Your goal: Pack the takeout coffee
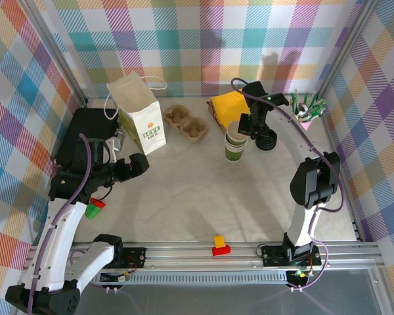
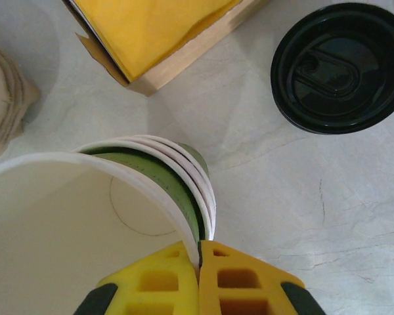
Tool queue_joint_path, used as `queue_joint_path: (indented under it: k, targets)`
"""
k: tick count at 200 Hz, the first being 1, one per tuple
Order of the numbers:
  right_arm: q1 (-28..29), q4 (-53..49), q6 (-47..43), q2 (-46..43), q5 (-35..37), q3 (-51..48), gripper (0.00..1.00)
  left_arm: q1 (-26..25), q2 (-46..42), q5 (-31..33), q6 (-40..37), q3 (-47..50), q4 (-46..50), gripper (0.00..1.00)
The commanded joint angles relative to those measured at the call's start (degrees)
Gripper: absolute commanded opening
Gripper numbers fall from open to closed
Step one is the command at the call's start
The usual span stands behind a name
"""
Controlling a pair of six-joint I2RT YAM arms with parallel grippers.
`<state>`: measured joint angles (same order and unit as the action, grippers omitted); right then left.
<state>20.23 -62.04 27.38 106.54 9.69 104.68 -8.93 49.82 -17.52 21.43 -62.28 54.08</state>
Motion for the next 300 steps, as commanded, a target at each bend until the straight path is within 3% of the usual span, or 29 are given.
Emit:
queue_joint_path:
  k: [1,116,161,194,230,269,300]
  targets:
    - [0.25,-5.01,-1.62,-2.9,1.26,5.65,0.03,-0.59,-1.77,-0.32,-0.36,-0.77,1.88,1.0]
    - [0.34,-20.47,-2.08,-6.0,-4.36,29.87,0.03,-0.57,-2.32,0.62,-0.48,-3.94,3.81,1.0]
    - [5.5,-22.38,-0.92,-11.19,-6.15,30.05,0.03,-0.56,-3.47,3.03,-0.11,-5.02,4.28,1.0]
    - [13.61,-19.67,0.77,-16.64,-4.02,21.34,0.04,-0.56,-5.92,5.83,1.01,-3.95,3.35,1.0]
    - [21.69,-10.83,2.95,-23.42,-1.49,4.56,0.02,-0.57,-8.36,7.99,1.95,-2.46,2.45,1.0]
    - [26.62,2.71,8.54,-30.39,0.13,-16.52,0.03,-0.59,-10.0,9.24,2.21,-1.29,2.34,1.0]
    - [29.54,9.83,11.3,-30.68,2.44,-26.35,0.03,-0.58,-10.63,9.52,2.3,-0.57,2.43,1.0]
